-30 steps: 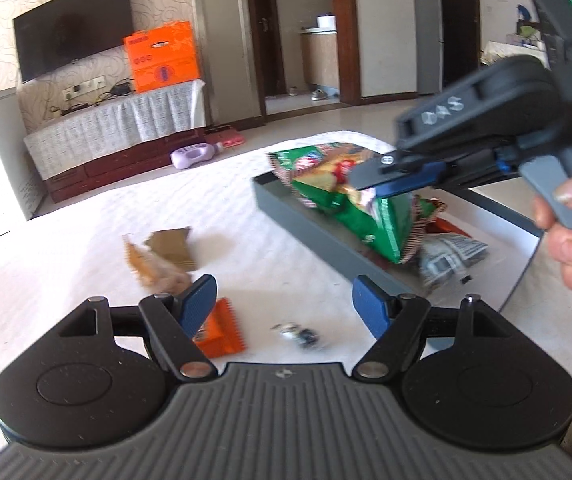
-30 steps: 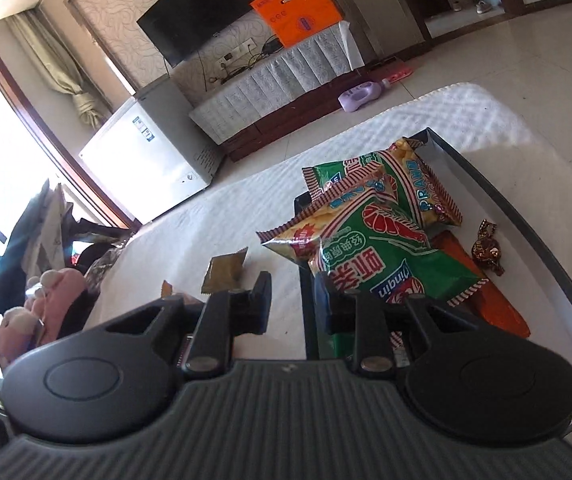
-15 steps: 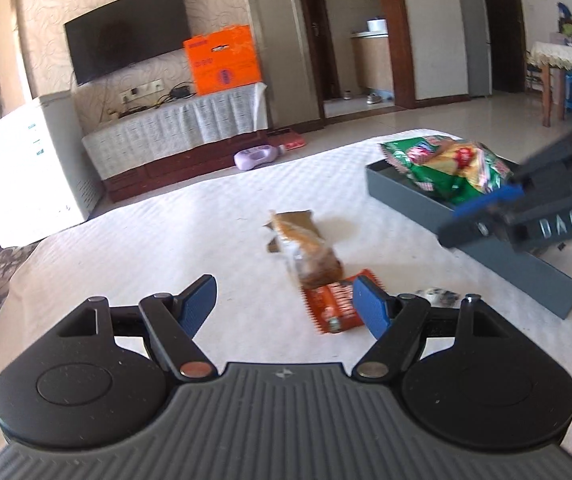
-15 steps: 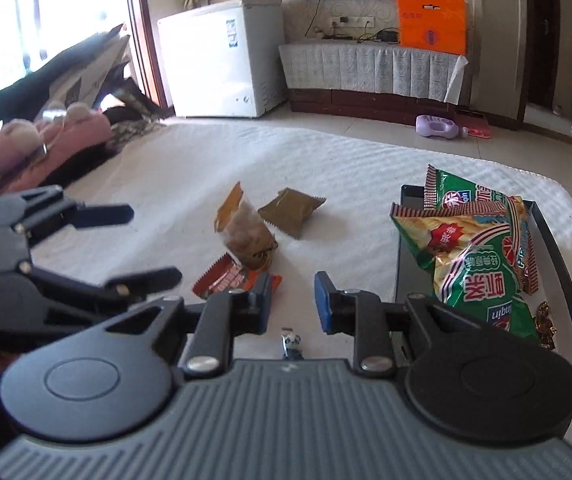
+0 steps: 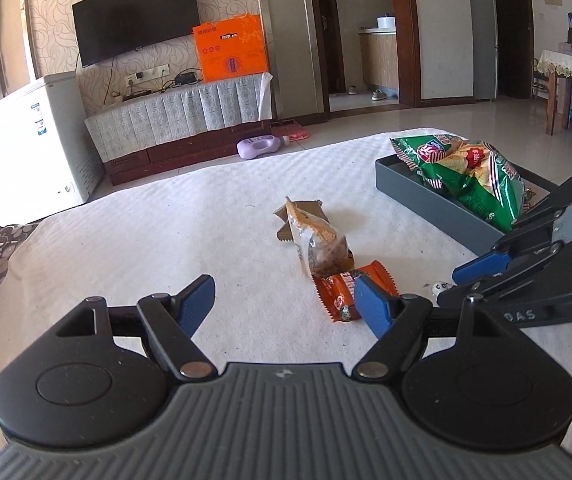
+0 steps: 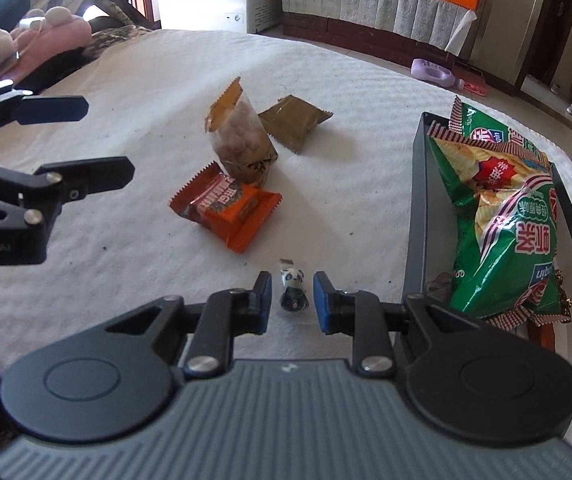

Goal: Organize snacks
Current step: 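Grasp the small white panda figure with the right tool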

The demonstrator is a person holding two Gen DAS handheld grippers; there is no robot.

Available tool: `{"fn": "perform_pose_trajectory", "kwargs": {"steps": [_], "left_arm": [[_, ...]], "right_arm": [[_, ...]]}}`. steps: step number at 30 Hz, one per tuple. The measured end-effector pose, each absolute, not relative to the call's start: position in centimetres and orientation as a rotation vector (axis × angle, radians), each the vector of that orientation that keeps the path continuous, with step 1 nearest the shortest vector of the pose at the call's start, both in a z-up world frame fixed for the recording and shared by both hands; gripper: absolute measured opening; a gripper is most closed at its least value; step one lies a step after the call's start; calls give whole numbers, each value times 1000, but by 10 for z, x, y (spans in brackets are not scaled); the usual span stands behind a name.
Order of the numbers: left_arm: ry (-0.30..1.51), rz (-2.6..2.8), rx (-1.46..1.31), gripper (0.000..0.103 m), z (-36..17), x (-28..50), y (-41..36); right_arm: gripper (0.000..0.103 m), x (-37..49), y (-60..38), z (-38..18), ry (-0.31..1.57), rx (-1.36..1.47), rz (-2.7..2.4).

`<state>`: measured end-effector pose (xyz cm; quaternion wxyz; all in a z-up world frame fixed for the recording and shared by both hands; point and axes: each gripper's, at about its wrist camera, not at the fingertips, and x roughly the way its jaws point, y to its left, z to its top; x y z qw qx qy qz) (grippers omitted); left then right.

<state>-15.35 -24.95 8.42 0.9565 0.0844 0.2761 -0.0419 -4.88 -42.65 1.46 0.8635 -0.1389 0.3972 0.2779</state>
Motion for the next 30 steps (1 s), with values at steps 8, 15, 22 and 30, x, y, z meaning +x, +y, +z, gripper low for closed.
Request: {"fn": "perform_pose_trajectory", "kwargs": {"steps": [8, 15, 22, 30], "left_arm": [[619, -66, 115, 81, 75, -142, -249], [636, -66, 102, 81, 71, -134, -260], [650, -81, 113, 81, 63, -124, -281], [669, -74, 115, 81, 52, -111, -291]], "right_arm": [[22, -49, -422, 13, 851, -287, 589], [22, -60, -428, 20, 847, -275, 620], [22, -67, -439, 27, 828, -265, 627], [22, -76, -452, 51, 747, -193, 643]]}}
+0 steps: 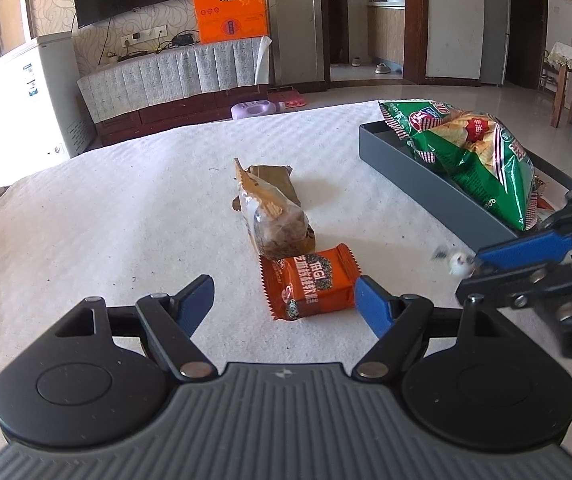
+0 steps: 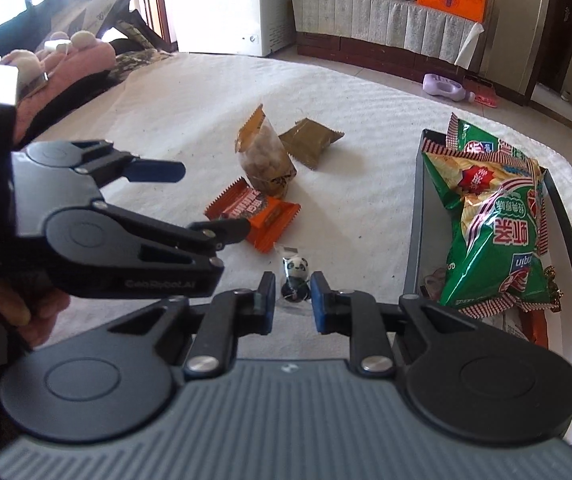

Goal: Organize snacks
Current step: 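Grasp the small white panda figure with the right tool, then grasp the orange square snack packet with the left tool while the right tool carries the panda toward the box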

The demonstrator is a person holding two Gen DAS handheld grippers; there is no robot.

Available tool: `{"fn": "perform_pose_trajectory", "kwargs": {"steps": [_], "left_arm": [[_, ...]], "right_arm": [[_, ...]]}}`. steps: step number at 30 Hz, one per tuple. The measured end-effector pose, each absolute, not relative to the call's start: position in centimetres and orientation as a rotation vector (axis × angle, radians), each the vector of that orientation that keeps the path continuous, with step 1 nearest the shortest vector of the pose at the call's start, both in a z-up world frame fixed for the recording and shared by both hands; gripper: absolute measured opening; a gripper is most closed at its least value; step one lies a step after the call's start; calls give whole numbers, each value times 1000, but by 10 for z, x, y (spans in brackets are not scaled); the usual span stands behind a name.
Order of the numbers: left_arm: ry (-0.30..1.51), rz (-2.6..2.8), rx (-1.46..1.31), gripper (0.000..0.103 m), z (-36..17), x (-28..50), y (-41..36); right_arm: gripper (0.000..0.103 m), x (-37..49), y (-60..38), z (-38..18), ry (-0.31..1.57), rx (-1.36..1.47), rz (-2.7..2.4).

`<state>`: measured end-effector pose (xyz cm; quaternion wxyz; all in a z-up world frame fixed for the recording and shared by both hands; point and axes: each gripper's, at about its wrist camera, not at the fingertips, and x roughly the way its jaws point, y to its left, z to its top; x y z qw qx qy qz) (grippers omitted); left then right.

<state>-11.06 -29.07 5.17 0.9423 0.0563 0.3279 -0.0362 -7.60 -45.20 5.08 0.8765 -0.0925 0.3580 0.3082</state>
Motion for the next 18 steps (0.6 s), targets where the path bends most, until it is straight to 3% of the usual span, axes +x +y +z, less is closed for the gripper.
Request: {"fn": "perform_pose_trajectory", "kwargs": {"steps": [18], "left_arm": [[705, -68, 115, 81, 25, -84, -307]], "right_arm": [[22, -85, -467, 77, 642, -85, 654]]}}
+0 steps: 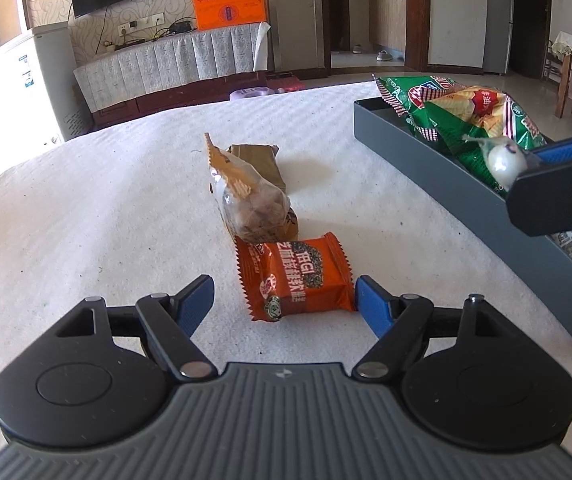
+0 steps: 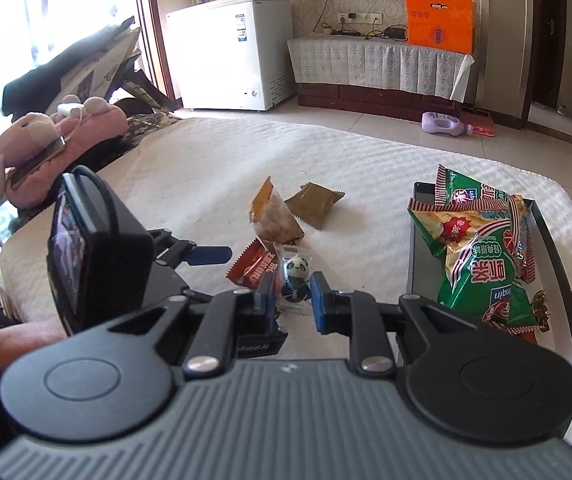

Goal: Organize snacks
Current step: 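Grasp the orange square snack packet with the left tool while the right tool carries the panda toward the box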

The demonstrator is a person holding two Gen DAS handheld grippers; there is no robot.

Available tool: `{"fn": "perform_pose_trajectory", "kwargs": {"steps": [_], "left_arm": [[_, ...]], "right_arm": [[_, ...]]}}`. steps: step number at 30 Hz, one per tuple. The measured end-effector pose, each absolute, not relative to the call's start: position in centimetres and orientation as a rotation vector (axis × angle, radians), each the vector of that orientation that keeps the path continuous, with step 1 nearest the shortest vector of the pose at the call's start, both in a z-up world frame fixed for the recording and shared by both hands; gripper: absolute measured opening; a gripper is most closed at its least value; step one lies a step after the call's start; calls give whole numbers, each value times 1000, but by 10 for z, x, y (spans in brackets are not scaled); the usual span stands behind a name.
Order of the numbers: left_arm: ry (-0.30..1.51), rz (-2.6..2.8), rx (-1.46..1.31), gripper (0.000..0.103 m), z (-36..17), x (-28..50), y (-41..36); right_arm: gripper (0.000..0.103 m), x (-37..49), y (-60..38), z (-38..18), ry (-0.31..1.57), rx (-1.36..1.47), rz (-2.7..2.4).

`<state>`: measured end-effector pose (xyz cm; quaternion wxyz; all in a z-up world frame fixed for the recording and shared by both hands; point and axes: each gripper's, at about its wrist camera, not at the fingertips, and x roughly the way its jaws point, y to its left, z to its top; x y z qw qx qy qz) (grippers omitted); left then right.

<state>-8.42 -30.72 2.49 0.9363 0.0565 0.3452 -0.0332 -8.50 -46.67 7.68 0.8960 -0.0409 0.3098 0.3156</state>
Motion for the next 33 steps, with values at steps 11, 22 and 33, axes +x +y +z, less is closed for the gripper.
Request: {"fn": "perform_pose_trajectory", "kwargs": {"steps": [11, 22, 33], "left_arm": [[705, -68, 96, 81, 20, -76, -307], [696, -125, 105, 50, 19, -80, -313], [704, -143, 105, 48, 24, -89, -305]], "right_arm": [[22, -84, -467, 73, 653, -88, 654], [22, -82, -461, 70, 662, -97, 649], [22, -80, -452, 68, 668, -102, 638]]}}
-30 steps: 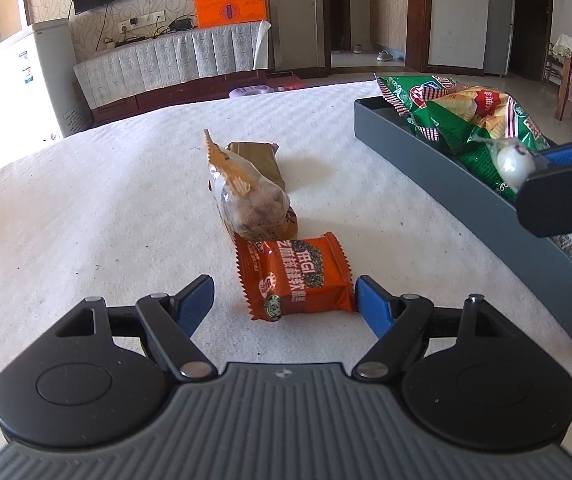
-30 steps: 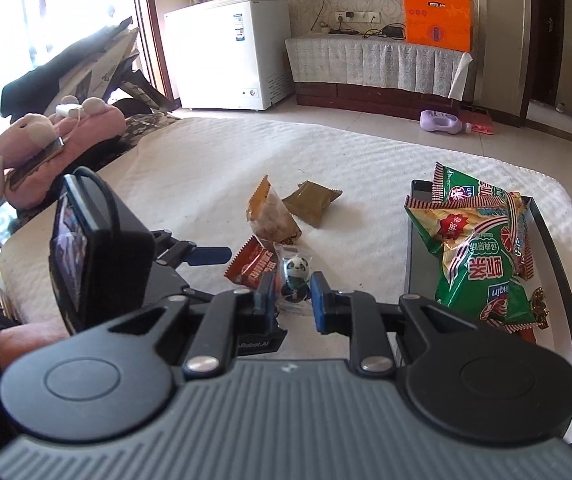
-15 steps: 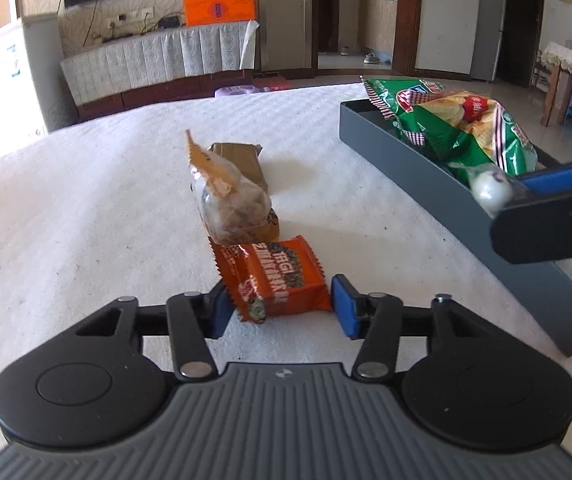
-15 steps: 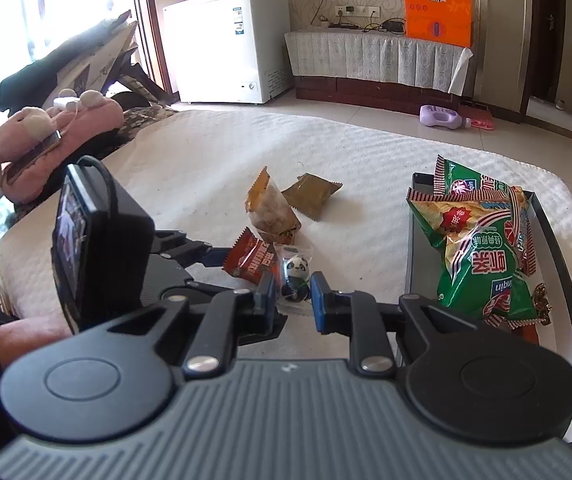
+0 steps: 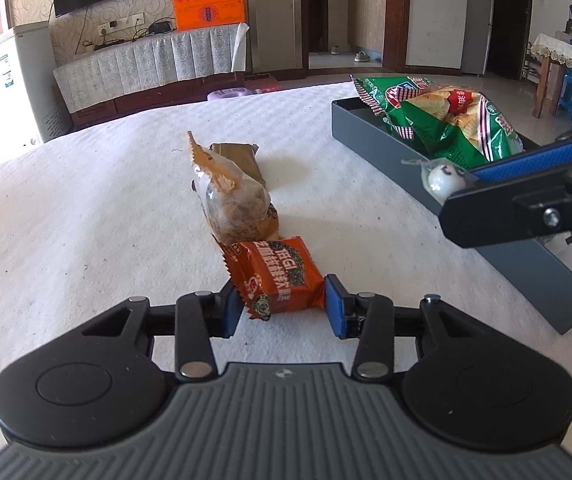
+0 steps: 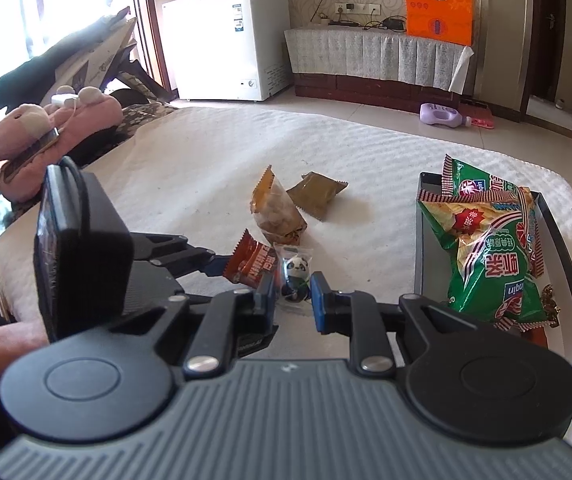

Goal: Organize snacks
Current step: 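Grasp the orange square snack packet with the left tool while the right tool carries the panda toward the box, then carry the orange packet and panda figure over the grey box with both tools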

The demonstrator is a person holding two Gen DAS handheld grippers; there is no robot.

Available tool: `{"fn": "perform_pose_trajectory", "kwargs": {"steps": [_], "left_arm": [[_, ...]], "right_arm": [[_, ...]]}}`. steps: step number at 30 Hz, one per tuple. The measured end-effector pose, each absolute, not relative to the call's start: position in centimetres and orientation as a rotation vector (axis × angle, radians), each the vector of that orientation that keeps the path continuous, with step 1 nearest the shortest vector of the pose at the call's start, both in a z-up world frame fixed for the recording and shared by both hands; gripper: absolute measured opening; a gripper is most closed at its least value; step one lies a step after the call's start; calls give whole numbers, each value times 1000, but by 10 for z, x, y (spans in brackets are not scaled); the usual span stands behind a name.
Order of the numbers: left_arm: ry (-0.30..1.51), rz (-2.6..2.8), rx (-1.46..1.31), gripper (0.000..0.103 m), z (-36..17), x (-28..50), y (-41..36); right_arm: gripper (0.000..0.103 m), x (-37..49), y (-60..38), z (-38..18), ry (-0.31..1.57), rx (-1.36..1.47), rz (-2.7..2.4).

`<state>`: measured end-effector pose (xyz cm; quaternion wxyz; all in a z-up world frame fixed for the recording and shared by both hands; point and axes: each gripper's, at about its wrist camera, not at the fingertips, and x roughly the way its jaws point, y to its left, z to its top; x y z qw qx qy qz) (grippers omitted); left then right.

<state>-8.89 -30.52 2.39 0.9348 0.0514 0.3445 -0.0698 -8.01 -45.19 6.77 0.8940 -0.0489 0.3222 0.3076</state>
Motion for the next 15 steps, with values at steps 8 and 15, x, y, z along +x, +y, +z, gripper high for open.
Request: {"fn": "perform_pose_trajectory", "kwargs": {"steps": [8, 15], "left_arm": [[696, -145, 95, 48, 29, -104, -284], [666, -108, 77, 48, 40, -112, -265]], "right_arm": [[22, -79, -443, 69, 666, -100, 642], [22, -79, -436, 71, 659, -101, 646]]}}
